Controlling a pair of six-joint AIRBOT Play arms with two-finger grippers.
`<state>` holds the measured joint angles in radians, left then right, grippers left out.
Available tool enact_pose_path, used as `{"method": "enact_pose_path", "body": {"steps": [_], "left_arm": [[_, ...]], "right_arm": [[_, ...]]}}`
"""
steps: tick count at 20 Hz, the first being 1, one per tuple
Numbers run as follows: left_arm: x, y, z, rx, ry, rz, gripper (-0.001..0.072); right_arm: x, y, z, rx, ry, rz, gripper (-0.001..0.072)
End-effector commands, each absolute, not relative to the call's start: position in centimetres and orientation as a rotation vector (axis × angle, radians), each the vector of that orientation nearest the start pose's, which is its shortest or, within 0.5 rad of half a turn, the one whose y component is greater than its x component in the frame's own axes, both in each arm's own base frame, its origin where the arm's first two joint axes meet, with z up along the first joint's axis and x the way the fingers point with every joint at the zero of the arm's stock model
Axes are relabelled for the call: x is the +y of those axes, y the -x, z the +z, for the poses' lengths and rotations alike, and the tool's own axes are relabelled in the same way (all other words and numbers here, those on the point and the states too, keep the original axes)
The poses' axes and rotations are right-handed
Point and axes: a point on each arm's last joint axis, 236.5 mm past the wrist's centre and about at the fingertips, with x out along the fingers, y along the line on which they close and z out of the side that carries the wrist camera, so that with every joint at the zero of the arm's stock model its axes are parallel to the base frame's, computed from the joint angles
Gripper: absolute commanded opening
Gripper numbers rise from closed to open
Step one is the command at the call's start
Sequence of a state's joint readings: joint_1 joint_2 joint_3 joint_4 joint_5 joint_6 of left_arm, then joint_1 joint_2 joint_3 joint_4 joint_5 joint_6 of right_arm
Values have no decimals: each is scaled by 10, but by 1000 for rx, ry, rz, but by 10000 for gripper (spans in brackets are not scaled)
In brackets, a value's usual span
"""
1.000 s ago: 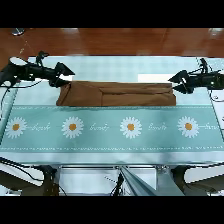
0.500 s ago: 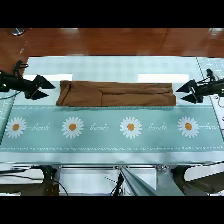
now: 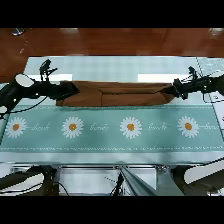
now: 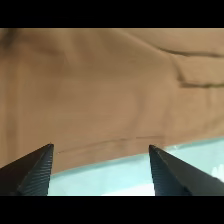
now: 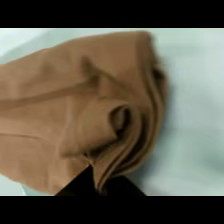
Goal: Fold the shirts.
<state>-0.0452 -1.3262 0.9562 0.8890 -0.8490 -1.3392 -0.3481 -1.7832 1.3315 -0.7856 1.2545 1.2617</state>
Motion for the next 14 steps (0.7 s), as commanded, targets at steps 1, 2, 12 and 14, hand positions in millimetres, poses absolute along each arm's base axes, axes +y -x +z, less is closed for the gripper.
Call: {"method": "enact_pose_path", "body": {"steps": [1,2,12,14], "left_arm": [[-163,-401,-8,1096,423,-412,34],[-175,-402,-3,1084,432,-435,31],[-408,-357,-17,1172,279,-824,29],[-460,-340,-25,1211,281,-905,31]], "right_arm": [[4,-419,-39,1371,-633,363,21],[-5,-407,-23,1375,-550,345,21],[38,-284,133,1019,-402,290,21],[45,-272,144,981,-408,287,21]]}}
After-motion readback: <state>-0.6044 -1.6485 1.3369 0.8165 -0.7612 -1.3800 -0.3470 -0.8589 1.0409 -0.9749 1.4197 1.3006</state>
